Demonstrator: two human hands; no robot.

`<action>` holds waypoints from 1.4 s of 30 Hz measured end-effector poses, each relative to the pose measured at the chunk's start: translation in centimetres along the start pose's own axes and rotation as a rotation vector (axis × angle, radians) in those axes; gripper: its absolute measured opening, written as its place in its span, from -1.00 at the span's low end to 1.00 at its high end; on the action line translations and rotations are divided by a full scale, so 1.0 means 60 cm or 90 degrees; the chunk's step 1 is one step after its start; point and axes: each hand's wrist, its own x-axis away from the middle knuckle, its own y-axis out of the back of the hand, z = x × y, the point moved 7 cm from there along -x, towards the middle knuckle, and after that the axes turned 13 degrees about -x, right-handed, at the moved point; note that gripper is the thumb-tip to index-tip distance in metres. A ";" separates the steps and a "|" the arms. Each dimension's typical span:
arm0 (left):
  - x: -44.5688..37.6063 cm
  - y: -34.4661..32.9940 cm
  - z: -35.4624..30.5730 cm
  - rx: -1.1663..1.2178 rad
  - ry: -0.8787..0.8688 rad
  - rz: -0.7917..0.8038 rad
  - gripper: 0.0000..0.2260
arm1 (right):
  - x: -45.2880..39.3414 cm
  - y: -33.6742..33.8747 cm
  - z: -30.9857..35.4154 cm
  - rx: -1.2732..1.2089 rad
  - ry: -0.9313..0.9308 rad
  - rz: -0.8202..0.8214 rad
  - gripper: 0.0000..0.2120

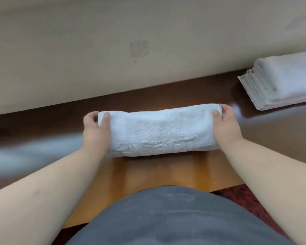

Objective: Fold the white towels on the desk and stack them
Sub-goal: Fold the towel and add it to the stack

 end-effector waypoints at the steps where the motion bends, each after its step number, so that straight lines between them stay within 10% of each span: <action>1: -0.007 -0.003 -0.003 0.011 0.005 0.007 -0.53 | -0.011 -0.003 -0.004 0.002 -0.009 -0.011 -0.63; 8: 0.003 -0.031 0.025 0.007 -0.073 0.208 -0.35 | -0.074 -0.031 -0.045 0.007 -0.102 -0.049 -0.63; 14: -0.002 -0.018 0.004 -0.023 -0.095 0.122 -0.29 | -0.072 -0.036 -0.059 0.017 -0.146 -0.060 -0.59; 18: 0.019 -0.011 0.033 -0.052 -0.072 0.274 -0.49 | -0.021 -0.026 -0.074 -0.195 -0.257 0.187 -0.49; 25: 0.111 -0.014 0.104 -0.398 -0.403 0.437 -0.77 | 0.103 0.058 -0.131 0.132 -0.205 0.353 -0.53; 35: 0.117 -0.002 0.076 -0.508 -0.725 0.217 -0.56 | 0.087 0.029 -0.059 0.201 -0.036 0.320 -0.64; 38: 0.109 0.002 0.042 -0.369 -0.657 0.194 -0.52 | 0.077 0.026 -0.045 0.107 -0.027 0.256 -0.65; 42: 0.032 0.009 0.055 -0.168 -0.218 0.146 -0.72 | 0.057 0.027 -0.034 -0.120 -0.050 0.160 -0.60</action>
